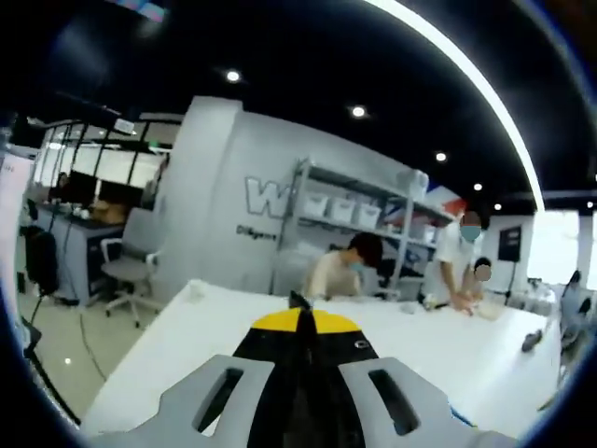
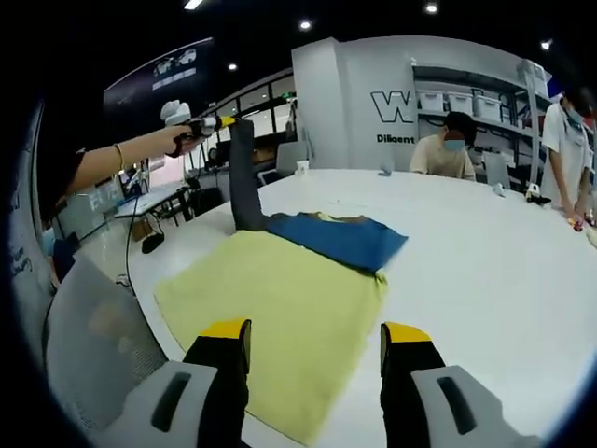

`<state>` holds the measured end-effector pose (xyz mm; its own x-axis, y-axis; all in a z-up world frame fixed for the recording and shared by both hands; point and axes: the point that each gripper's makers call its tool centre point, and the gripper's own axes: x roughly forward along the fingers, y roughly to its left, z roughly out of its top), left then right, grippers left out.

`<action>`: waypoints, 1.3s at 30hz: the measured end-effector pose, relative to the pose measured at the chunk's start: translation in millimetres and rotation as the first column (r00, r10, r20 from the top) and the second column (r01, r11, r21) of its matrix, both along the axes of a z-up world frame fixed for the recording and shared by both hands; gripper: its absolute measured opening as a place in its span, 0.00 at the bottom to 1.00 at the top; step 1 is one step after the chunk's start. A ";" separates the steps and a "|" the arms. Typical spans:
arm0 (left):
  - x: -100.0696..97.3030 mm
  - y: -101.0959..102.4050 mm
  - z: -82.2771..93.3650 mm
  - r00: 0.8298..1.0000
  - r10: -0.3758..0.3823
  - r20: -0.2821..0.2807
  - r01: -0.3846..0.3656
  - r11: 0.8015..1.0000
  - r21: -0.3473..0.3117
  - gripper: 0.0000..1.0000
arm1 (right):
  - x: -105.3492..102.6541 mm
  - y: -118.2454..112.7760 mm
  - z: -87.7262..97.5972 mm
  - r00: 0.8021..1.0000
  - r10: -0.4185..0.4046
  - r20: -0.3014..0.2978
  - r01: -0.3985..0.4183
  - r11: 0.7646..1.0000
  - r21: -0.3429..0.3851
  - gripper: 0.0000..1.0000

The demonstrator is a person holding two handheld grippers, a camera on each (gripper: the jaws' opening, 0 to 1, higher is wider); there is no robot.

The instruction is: Fold the garment on the visible template until the final outline fits inside the template.

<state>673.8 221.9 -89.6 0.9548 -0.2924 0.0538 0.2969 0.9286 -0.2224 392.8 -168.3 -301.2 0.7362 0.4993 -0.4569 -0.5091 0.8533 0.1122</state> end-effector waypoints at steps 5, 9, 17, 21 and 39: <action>2.4 -60.9 -0.9 0.994 -0.101 0.029 0.102 0.993 -0.054 0.01 | -2.9 -4.2 -1.5 1.000 -0.026 -0.011 0.026 0.999 0.021 0.53; -3.7 -115.4 -13.4 0.979 -0.205 0.021 0.206 0.977 -0.056 0.01 | -7.6 -5.1 -2.2 1.000 -0.023 -0.019 0.024 1.000 0.016 0.53; -12.1 -202.0 -51.0 0.913 -0.406 -0.033 0.406 0.914 0.015 0.01 | -11.1 -16.0 -0.7 0.999 -0.050 -0.022 0.050 0.999 0.017 0.53; -19.2 -233.1 -80.3 0.875 -0.475 -0.096 0.480 0.876 0.041 0.01 | -12.2 -18.1 -1.2 0.998 -0.052 -0.023 0.052 0.999 0.006 0.53; -51.8 -341.5 -234.8 0.697 -0.589 -0.409 0.676 0.730 0.101 0.03 | -17.4 -15.5 -1.2 0.998 -0.045 -0.041 0.044 0.999 -0.009 0.53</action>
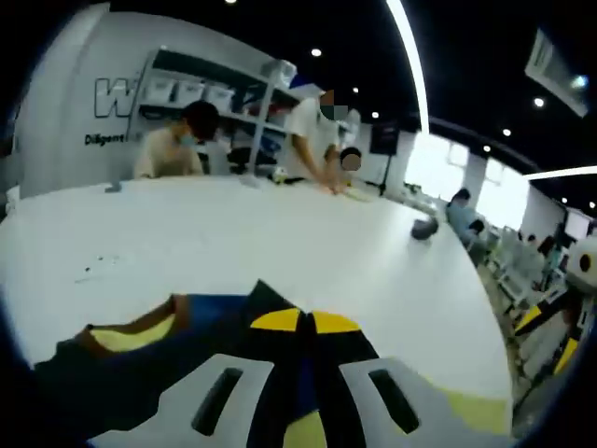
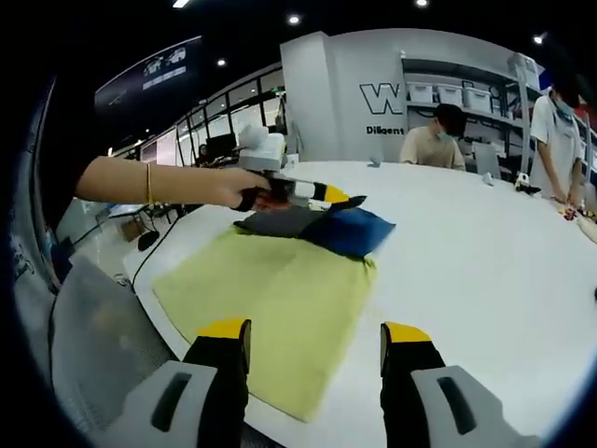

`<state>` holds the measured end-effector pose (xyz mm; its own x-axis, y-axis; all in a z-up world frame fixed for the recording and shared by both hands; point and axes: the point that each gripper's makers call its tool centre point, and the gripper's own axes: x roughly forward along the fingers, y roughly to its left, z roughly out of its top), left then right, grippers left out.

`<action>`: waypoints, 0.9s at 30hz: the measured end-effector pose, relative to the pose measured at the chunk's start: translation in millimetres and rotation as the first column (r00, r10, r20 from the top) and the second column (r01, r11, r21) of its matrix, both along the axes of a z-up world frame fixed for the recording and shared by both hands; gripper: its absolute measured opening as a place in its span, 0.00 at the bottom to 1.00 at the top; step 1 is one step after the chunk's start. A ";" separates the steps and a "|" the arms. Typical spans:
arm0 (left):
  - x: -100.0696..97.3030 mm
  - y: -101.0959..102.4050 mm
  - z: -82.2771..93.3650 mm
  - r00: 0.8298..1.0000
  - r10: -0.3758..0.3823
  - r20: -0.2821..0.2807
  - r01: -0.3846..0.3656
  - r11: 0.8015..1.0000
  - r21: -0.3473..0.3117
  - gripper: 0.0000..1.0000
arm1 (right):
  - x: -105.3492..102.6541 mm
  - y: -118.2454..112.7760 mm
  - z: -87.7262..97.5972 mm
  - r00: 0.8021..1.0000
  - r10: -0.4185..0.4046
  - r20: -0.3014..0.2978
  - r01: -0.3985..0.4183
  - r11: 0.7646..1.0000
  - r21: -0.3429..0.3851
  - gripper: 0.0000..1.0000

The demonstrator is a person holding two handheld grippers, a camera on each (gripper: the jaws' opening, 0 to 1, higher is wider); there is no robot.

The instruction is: Fold the garment on the visible template until the final outline fits inside the template.

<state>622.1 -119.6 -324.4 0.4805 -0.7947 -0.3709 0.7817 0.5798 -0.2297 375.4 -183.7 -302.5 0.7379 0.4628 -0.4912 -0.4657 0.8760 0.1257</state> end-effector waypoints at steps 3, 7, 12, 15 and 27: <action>-3.2 1.0 -9.4 0.998 0.019 0.057 -0.023 0.998 0.059 0.23 | -1.1 0.3 -1.3 1.000 -0.008 -0.014 0.008 1.000 0.018 0.53; -16.6 -3.5 -14.6 1.000 -0.024 0.011 0.023 0.999 0.034 0.42 | -2.3 0.8 -3.7 1.000 -0.008 -0.022 0.009 1.000 0.013 0.53; -22.2 15.5 -3.0 0.997 0.020 0.068 -0.024 0.998 0.062 0.52 | -2.2 0.6 -4.7 0.999 -0.015 -0.034 0.016 1.000 0.013 0.53; -20.0 34.6 3.9 0.995 0.060 0.079 -0.064 0.997 0.039 0.75 | -0.9 -0.1 -5.3 0.999 -0.019 -0.037 0.019 1.000 0.008 0.53; -67.1 155.3 33.7 0.971 0.189 0.145 -0.206 0.972 0.113 0.78 | 3.0 -0.7 -18.2 0.996 -0.030 -0.085 0.027 0.999 -0.032 0.53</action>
<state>554.9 35.8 -290.7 0.6750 -0.6295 -0.3848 0.6670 0.7436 -0.0464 378.4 -184.5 -320.6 0.7057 0.4254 -0.5666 -0.4290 0.8930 0.1362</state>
